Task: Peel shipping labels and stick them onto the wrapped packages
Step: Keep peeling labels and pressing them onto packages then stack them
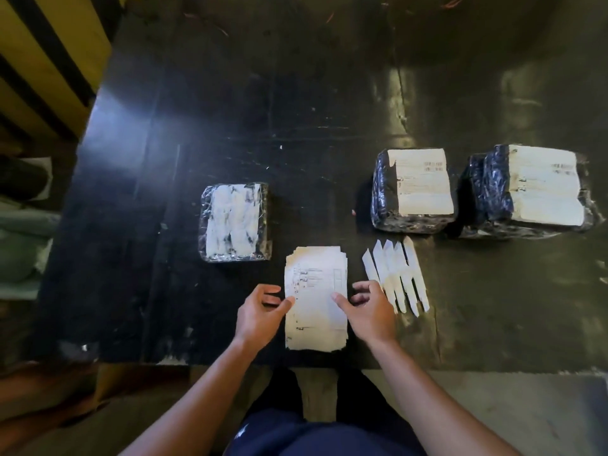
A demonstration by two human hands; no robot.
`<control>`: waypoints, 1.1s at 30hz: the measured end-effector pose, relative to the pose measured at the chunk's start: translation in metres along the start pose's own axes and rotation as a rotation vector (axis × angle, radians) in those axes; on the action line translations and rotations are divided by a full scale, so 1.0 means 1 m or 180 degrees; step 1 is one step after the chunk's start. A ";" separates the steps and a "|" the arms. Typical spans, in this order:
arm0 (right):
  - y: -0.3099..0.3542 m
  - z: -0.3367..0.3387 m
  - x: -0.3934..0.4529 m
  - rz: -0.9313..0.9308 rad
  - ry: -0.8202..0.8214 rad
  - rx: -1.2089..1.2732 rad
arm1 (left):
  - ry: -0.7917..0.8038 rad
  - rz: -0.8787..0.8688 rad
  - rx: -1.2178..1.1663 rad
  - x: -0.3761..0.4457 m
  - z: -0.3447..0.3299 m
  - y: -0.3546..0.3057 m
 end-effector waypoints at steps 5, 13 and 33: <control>-0.024 -0.019 0.010 -0.0632 -0.0087 0.0805 | 0.0214 0.0179 0.0068 0.005 -0.020 0.019; -0.026 -0.016 0.017 -0.0650 0.0060 0.0919 | 0.0390 0.0221 0.0098 0.010 -0.020 0.017; 0.107 0.048 -0.071 0.0824 0.0889 0.1703 | 0.1124 -0.1019 -0.1869 -0.094 0.028 -0.113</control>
Point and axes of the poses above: each hand's wrist, its own x-axis towards the middle knuckle, its own z-axis out of the back of the hand, y = z × x, the point moved 9 cm from there along x, towards the middle knuckle, and after that the axes turned 5 degrees about z, right-handed, at the moved point
